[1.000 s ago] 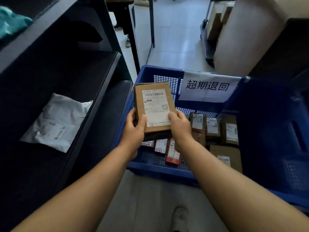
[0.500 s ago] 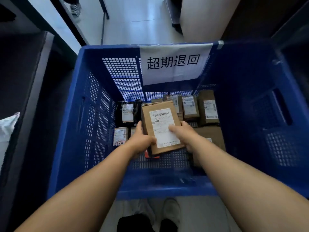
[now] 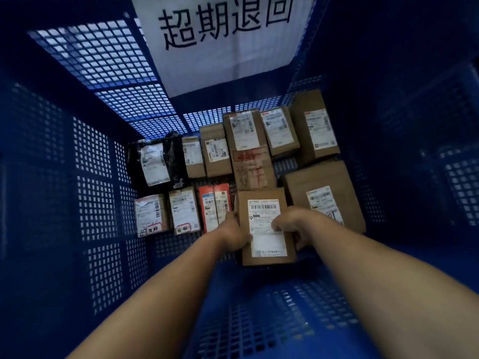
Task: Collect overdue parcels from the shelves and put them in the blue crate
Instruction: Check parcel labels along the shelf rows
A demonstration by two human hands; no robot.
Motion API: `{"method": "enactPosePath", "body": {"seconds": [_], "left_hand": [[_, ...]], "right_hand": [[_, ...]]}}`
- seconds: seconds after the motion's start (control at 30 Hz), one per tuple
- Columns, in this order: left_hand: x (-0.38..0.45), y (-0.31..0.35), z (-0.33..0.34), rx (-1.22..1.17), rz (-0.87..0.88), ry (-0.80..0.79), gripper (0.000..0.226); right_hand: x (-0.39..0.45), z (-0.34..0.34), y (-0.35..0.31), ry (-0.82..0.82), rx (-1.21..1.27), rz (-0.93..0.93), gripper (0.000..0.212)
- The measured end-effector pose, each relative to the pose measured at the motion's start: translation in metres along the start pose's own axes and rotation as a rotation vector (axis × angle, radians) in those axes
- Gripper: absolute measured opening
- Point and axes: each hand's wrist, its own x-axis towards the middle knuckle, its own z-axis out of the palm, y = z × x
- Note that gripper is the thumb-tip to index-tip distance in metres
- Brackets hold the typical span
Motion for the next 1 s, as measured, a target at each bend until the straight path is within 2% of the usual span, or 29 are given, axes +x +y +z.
{"method": "enactPosePath", "body": {"seconds": [0.1, 0.3, 0.43, 0.53, 0.67, 0.73, 0.87, 1.0], "left_hand": [[0.026, -0.007, 0.005, 0.066, -0.028, -0.031, 0.084], [0.060, -0.017, 0.021, 0.041, -0.025, -0.071, 0.083], [0.076, -0.021, 0.025, 0.034, 0.009, -0.105, 0.077], [0.077, -0.018, 0.025, -0.010, 0.040, -0.103, 0.075], [0.052, 0.000, 0.015, -0.155, 0.085, -0.001, 0.070], [0.031, 0.013, 0.006, -0.167, 0.138, 0.109, 0.052], [-0.021, 0.037, -0.009, -0.263, 0.199, 0.296, 0.056], [-0.088, 0.058, -0.023, -0.398, 0.233, 0.454, 0.050]], "right_hand": [[0.024, 0.003, 0.001, -0.023, -0.032, 0.006, 0.034], [0.061, 0.001, 0.002, 0.003, -0.197, -0.045, 0.039], [0.072, 0.003, 0.001, -0.042, -0.094, -0.035, 0.036], [0.073, 0.004, -0.005, 0.002, -0.127, -0.078, 0.037], [0.055, -0.001, -0.015, 0.101, -0.049, -0.172, 0.041], [0.033, -0.004, -0.020, 0.174, 0.075, -0.221, 0.046], [-0.023, -0.006, -0.031, 0.329, 0.202, -0.332, 0.051], [-0.091, -0.001, -0.048, 0.394, 0.315, -0.476, 0.050]]}}
